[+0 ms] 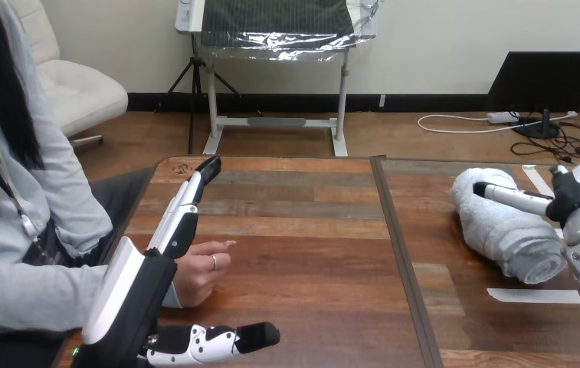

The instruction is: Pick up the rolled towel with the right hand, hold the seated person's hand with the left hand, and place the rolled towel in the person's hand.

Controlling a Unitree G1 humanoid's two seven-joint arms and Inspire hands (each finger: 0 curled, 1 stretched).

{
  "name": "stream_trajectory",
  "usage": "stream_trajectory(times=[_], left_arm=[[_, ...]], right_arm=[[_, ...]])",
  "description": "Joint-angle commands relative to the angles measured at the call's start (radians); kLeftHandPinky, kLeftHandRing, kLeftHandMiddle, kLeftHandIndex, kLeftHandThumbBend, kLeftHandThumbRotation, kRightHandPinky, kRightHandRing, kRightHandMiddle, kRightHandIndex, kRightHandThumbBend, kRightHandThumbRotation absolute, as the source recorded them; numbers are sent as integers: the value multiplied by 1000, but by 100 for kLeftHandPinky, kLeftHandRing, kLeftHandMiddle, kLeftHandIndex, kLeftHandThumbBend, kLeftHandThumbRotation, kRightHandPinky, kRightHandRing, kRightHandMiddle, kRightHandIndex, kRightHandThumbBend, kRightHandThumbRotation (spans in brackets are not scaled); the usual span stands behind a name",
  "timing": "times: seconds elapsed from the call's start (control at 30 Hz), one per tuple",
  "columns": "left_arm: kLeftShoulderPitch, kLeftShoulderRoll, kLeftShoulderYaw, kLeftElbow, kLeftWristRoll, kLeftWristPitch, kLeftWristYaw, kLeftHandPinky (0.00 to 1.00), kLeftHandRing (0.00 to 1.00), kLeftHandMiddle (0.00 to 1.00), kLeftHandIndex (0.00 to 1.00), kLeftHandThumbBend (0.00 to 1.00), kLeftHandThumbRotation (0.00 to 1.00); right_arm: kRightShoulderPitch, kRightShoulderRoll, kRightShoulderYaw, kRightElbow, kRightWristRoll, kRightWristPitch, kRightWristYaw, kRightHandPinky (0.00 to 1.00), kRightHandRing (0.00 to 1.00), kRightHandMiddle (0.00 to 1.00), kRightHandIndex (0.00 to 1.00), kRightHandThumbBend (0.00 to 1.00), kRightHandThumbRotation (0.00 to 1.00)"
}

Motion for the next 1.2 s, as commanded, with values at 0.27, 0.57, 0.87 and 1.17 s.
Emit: stream_trajectory(times=[0.27,0.57,0.87,1.17], left_arm=[[7,25,1,-62,-65,-55,-25,100,100,97,100,100,60],[11,25,-3,-55,-109,-110,-41,100,99,97,99,100,60],[25,33,-9,-70,-160,-117,-73,100,99,98,98,100,60],[27,17,-1,-86,-172,-132,-81,100,98,96,96,100,61]], right_arm=[[15,-7,46,0,-43,21,15,96,100,100,100,96,66],[46,3,92,4,-88,45,15,28,100,98,91,98,70],[65,10,153,8,-140,56,60,3,95,90,81,99,80],[60,21,201,13,-189,78,157,0,77,88,84,96,88]])
